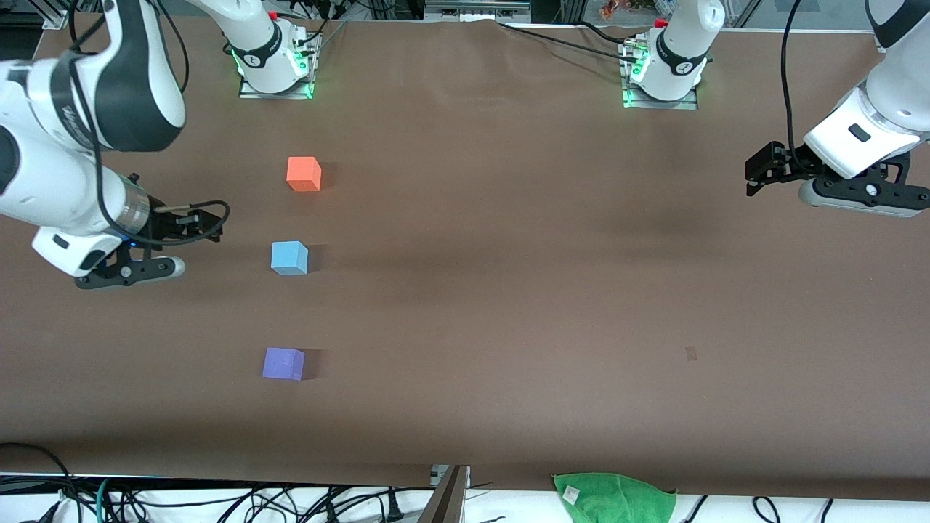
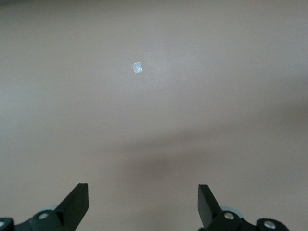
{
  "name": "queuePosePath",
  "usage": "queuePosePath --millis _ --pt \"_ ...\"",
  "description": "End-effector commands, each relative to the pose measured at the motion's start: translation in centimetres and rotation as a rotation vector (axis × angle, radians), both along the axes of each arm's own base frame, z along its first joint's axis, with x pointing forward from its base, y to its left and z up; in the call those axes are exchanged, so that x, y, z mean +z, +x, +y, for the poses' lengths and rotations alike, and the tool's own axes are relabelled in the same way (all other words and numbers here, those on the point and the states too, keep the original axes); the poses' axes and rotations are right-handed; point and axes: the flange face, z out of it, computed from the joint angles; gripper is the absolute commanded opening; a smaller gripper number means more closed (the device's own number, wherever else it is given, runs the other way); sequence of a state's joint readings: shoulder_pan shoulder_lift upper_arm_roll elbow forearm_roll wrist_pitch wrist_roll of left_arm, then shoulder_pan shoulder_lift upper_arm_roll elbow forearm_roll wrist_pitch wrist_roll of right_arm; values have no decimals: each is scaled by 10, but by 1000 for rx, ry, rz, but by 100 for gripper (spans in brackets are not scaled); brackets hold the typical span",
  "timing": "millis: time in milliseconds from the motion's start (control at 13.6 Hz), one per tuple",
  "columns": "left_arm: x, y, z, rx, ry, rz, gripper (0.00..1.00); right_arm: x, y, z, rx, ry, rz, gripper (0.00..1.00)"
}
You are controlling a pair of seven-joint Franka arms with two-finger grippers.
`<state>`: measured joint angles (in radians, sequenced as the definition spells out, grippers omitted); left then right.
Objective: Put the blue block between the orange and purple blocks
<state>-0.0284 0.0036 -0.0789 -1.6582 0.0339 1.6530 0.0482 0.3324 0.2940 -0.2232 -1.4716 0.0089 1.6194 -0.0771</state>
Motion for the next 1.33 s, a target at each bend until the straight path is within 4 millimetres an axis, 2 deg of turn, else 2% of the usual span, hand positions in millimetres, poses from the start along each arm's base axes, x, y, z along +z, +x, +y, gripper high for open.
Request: queuePosePath --millis 0,74,221,369,517,590,664,959,1107,1255 --pt "6 3 1 -9 -27 8 100 30 -3 -6 -9 -19 34 99" --pt "6 3 1 -9 -27 8 100 40 -4 -4 -11 -19 34 99" --pt "6 3 1 -9 -27 8 100 44 -5 0 -6 -17 28 99" --pt "6 3 1 -9 -27 8 100 68 -20 -1 2 10 2 99" --pt "6 3 0 -11 -27 7 100 72 -34 12 34 11 19 99" --pt "6 3 0 -11 -27 7 100 73 -37 3 28 10 37 99" --pt "6 3 1 -9 -27 7 100 73 -39 4 38 16 48 99" --pt "6 3 1 -9 -27 7 100 134 -61 -39 -20 18 -70 99" --pt "6 3 0 -11 -27 7 100 142 -72 -52 -36 24 -69 99" --pt "6 6 0 -11 -28 7 100 136 -94 -62 -57 25 -56 99"
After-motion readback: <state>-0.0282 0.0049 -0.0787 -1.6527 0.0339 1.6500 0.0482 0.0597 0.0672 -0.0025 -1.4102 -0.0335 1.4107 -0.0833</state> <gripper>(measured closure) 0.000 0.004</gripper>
